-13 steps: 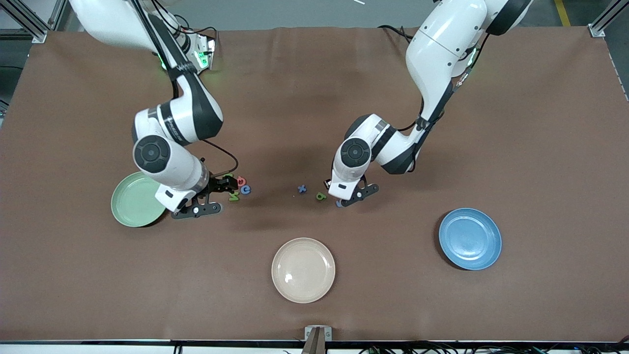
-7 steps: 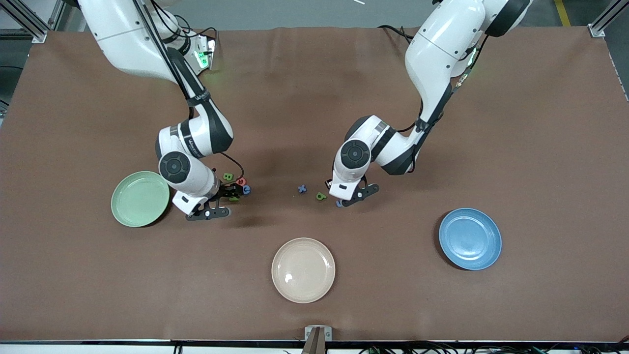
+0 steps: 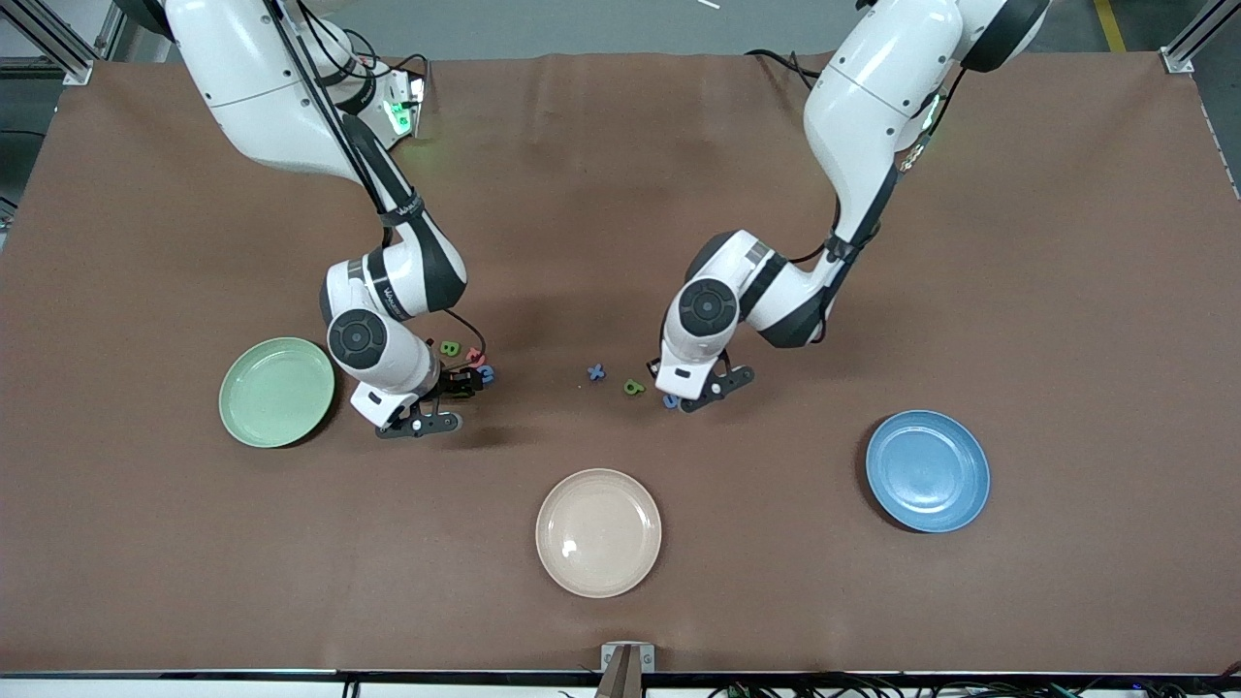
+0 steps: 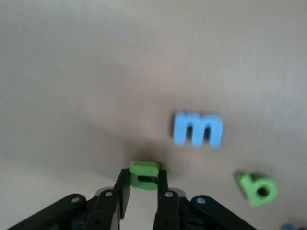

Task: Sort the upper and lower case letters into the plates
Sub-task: 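Drop the n onto the blue plate while the right gripper grasps M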

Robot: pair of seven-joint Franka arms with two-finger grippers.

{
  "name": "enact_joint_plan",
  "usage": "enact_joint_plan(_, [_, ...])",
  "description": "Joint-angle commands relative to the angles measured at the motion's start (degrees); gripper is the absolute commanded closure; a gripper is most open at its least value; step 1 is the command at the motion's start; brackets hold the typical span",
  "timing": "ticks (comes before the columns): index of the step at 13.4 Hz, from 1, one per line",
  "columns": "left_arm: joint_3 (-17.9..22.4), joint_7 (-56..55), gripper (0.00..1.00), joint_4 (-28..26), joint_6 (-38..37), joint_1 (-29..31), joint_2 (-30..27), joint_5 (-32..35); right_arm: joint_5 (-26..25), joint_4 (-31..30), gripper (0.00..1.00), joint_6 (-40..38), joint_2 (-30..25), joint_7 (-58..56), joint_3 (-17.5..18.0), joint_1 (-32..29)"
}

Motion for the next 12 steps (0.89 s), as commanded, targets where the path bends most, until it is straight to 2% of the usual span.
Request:
enact_joint_plan(1, [-0.1,-0.2,0.99,-1.0,-3.2,5.9,-5.7,1.4,1.0,-0.1,0.27,0.6,0.3,0.5,-0.3,1.4])
enact_joint_plan(9, [-0.4,5.0,1.0,-1.0,-3.6,26.1,-8.1,4.0,1.1,-0.1,0.37,1.0,1.1,0.5,-0.3,1.9])
enact_joint_plan(12, [0.0,6.6,0.99,-0.8,-3.0,30.5,-6.6,6.9,1.1,-0.1,0.43,1.2,1.5,0.5,-0.3,1.4])
